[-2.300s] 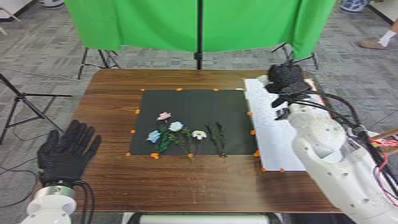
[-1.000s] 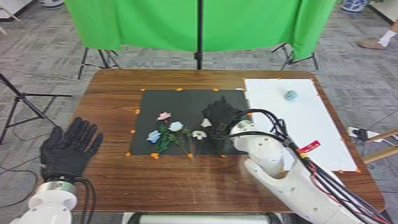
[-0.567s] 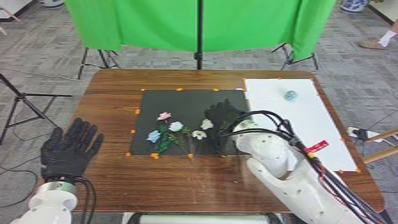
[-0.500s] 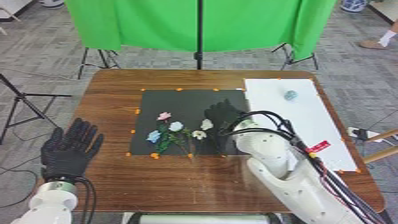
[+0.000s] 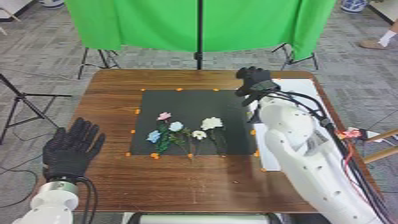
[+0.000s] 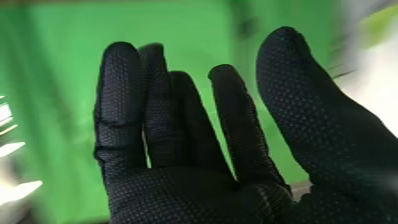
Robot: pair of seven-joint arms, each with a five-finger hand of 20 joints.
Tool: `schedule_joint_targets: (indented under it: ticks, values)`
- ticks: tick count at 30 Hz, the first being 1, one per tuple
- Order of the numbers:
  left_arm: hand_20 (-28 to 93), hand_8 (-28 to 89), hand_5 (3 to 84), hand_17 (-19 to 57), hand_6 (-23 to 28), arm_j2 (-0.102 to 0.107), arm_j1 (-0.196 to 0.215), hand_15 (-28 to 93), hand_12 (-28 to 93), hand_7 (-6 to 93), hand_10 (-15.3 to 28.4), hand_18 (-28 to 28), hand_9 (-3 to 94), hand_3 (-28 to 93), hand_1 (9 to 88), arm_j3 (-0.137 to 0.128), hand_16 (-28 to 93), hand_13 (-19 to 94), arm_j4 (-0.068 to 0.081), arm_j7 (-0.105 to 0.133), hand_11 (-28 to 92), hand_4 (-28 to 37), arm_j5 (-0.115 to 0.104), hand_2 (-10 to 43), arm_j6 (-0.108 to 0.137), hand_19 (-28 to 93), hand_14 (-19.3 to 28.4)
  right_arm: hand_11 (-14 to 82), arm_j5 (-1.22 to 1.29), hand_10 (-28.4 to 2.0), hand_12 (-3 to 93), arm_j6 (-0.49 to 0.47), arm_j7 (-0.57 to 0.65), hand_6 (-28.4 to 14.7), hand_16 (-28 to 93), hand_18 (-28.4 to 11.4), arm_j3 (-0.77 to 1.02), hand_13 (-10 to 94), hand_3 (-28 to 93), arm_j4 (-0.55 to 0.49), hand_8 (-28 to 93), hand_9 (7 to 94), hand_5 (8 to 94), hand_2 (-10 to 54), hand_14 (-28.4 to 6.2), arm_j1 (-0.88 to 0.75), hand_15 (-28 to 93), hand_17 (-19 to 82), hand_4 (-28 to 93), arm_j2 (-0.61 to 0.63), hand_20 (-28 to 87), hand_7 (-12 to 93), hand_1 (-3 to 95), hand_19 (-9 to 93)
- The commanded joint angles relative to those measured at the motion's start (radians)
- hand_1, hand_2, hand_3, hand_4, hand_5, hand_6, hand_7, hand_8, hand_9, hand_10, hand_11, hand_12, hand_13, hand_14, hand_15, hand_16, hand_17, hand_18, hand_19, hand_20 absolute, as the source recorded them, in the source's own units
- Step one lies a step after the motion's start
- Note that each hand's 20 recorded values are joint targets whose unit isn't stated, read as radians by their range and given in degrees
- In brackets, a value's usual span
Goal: Arrange flowers
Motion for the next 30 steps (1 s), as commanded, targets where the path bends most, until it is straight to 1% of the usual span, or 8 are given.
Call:
schedule_joint_targets:
  ticks: [1,10,16,18,20,23,26,30]
  values:
    - [19,-11,49.2,-3.9,8.8,0.003,-0.004,48,12,19.9,15.0,14.5,42.1,76,30.1,0.012,-7,32,0.001,-0.007,26,-27.6,0.006,20.1,-0.058,37,15.2,7.5,0.021,-19.4,11.7,-0.161,0.098,-6.9,12,-21.1,0.197,34,79,0.153,-11,35.5,41.3,-9.5,-17.7,0.081,24,20,-28,0.054,16,11,50.2,58]
    - [19,-11,49.1,-4.0,8.6,0.009,-0.024,47,12,19.4,14.7,14.4,41.9,76,30.4,0.023,-6,32,0.009,-0.014,26,-26.1,0.017,20.3,-0.058,36,15.0,6.9,-0.086,-15.9,9.9,-0.354,-0.082,-4.0,13,-20.6,0.304,29,79,0.287,-11,27.7,32.0,-9.5,-17.1,0.06,19,18,-28,-0.006,14,12,50.1,50]
    - [19,-11,49.0,-3.9,8.6,0.003,-0.013,47,12,19.5,14.7,14.4,41.9,76,31.0,0.034,-6,32,0.01,-0.013,25,-25.8,0.056,19.4,-0.044,36,15.0,7.0,-0.153,-14.6,8.4,-0.335,-0.162,-2.8,14,-20.0,0.306,30,79,0.348,-13,23.8,29.5,-9.5,-15.0,0.061,19,21,-28,-0.041,16,15,51.9,52]
    - [19,-11,49.0,-4.0,8.6,-0.001,-0.014,47,12,19.5,14.7,14.4,41.8,76,31.3,0.037,-6,32,0.011,-0.016,25,-25.8,0.046,19.2,-0.048,36,15.0,8.6,-0.164,-13.5,7.9,-0.325,-0.171,-2.3,15,-19.8,0.296,33,79,0.359,-13,25.1,32.2,-9.5,-14.2,0.06,21,23,-28,-0.043,19,16,52.5,58]
    - [19,-11,49.0,-4.0,8.6,-0.002,-0.011,47,13,19.5,14.7,14.3,41.8,75,31.3,0.04,-6,32,0.012,-0.016,25,-25.7,0.053,19.0,-0.052,36,15.0,10.4,-0.152,-11.7,7.7,-0.263,-0.168,-1.5,15,-20.0,0.288,38,78,0.368,-14,29.5,36.4,-9.5,-13.4,0.048,25,25,-28,-0.047,22,17,53.3,64]
    - [19,-11,48.7,-4.1,8.6,-0.004,-0.012,47,13,19.4,14.6,14.3,41.5,75,31.5,0.042,-6,31,0.029,-0.027,25,-25.8,0.107,18.8,-0.115,36,14.8,12.3,-0.156,-10.9,9.5,-0.151,-0.161,-0.6,16,-19.7,0.262,48,75,0.379,-14,41.3,44.3,-9.5,-11.2,0.034,31,28,-28,-0.038,25,19,54.7,71]
    - [19,-11,48.2,-4.2,8.4,-0.004,-0.015,46,12,19.2,14.4,14.3,41.1,75,31.6,0.043,-6,31,0.03,-0.033,25,-25.9,0.1,18.3,-0.125,36,14.8,17.0,-0.149,-10.9,17.7,-0.095,-0.155,0.7,30,-19.3,0.249,59,65,0.375,-15,59.0,55.2,-9.5,-7.1,0.018,35,31,-28,-0.03,32,22,60.3,77]
    - [19,-11,47.8,-4.2,8.3,-0.005,-0.015,46,13,18.9,14.5,14.2,40.8,74,31.5,0.043,-6,31,0.033,-0.033,24,-26.0,0.102,17.9,-0.128,35,14.7,14.6,-0.155,-9.2,44.9,-0.005,-0.177,0.9,43,-19.4,0.231,70,58,0.353,-1,81.3,69.4,-9.5,-5.5,-0.008,42,35,-28,-0.012,39,35,64.5,81]
